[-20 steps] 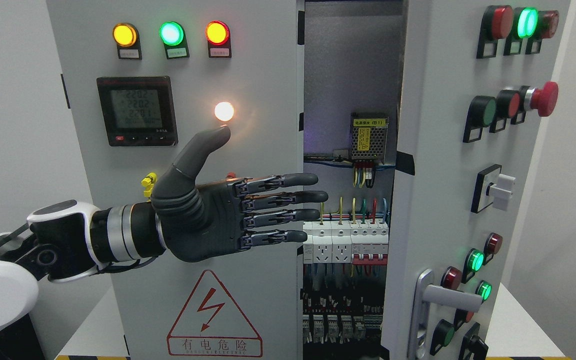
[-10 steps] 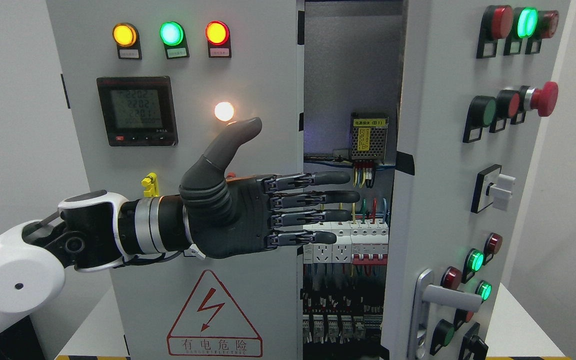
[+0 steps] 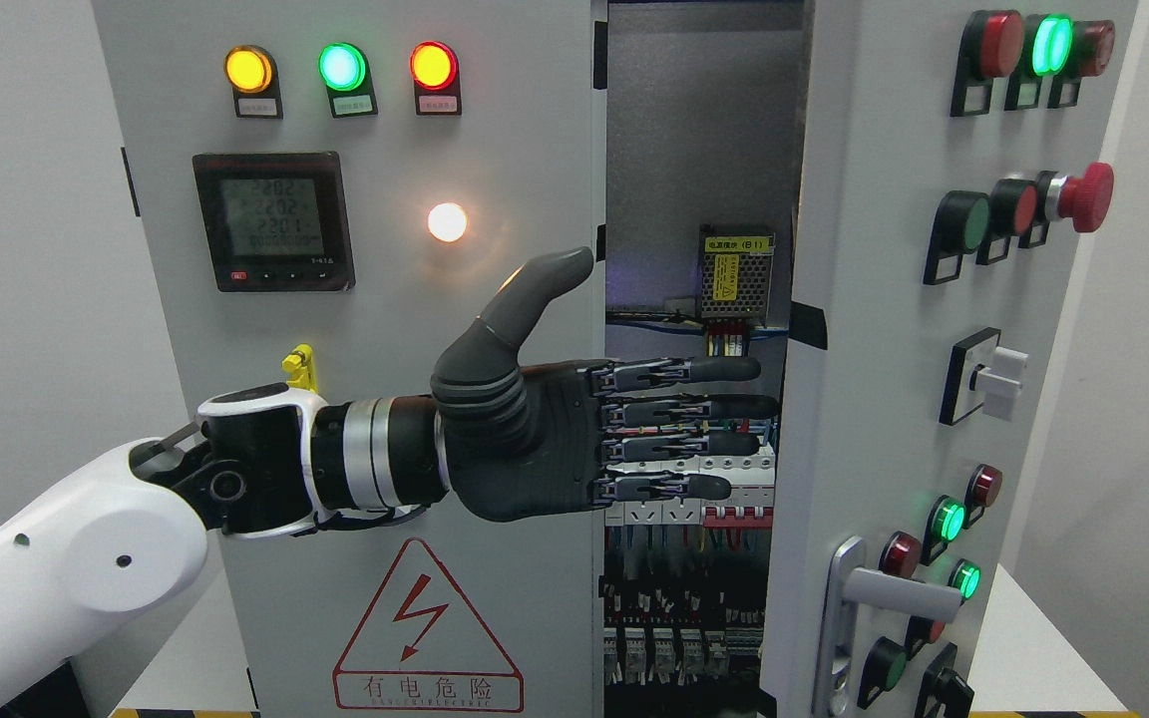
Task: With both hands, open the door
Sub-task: 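Insert the left hand fingers into the gap behind the door edge, then push the door outward with the left hand, swinging it open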
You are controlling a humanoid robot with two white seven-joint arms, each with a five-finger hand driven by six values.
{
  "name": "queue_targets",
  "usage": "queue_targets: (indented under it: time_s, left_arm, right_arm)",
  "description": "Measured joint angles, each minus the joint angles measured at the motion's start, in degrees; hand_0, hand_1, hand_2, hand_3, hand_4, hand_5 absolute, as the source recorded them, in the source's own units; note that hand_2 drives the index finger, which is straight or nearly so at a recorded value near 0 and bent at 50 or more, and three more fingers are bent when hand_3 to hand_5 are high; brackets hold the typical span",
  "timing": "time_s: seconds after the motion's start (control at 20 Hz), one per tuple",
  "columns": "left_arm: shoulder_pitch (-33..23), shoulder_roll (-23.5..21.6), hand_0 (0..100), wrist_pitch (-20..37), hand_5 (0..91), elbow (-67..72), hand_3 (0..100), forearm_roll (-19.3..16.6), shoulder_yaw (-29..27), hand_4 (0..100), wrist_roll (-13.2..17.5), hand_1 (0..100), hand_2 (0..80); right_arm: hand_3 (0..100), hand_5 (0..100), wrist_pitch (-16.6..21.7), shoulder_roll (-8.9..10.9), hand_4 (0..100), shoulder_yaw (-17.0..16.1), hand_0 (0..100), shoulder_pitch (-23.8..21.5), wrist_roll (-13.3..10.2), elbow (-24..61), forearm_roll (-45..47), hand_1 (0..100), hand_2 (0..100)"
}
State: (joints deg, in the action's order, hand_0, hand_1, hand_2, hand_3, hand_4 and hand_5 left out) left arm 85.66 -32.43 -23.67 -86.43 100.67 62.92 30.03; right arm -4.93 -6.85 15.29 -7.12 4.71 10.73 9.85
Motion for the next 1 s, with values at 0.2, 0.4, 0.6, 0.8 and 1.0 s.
queue_targets:
  time_s: [0.2, 0.4, 0.6, 0.8, 1.0]
  left_arm:
    - [-0.1, 2.7, 0, 0.0, 0.0, 1.0, 0, -1.0, -0.4, 4, -0.3, 0, 0.0]
    - [-0.2, 5.2, 0, 0.0, 0.0, 2.1, 0, -1.7, -0.6, 4, -0.3, 0, 0.0]
    - [-0.2, 7.6, 0, 0.0, 0.0, 3.4, 0, -2.1, -0.9, 4, -0.4, 0, 0.0]
    - [-0.2, 10.0, 0, 0.7, 0.0, 4.5, 0, -3.3, -1.2, 4, -0.8, 0, 0.0]
    - [-0.2, 12.4, 0, 0.9, 0.0, 5.3, 0, -5.5, -1.6, 4, -2.0, 0, 0.0]
  right_arm:
    - [0, 0, 0.0, 0.00, 0, 0.0, 0, 0.0, 0.0, 0.0, 0.0, 0, 0]
    - [0, 0, 0.0, 0.00, 0, 0.0, 0, 0.0, 0.0, 0.0, 0.0, 0, 0]
    - [0, 0, 0.0, 0.00, 0, 0.0, 0, 0.0, 0.0, 0.0, 0.0, 0, 0]
    - [0, 0, 0.0, 0.00, 0, 0.0, 0, 0.0, 0.0, 0.0, 0.0, 0, 0]
    - [0, 0, 0.0, 0.00, 0, 0.0, 0, 0.0, 0.0, 0.0, 0.0, 0, 0]
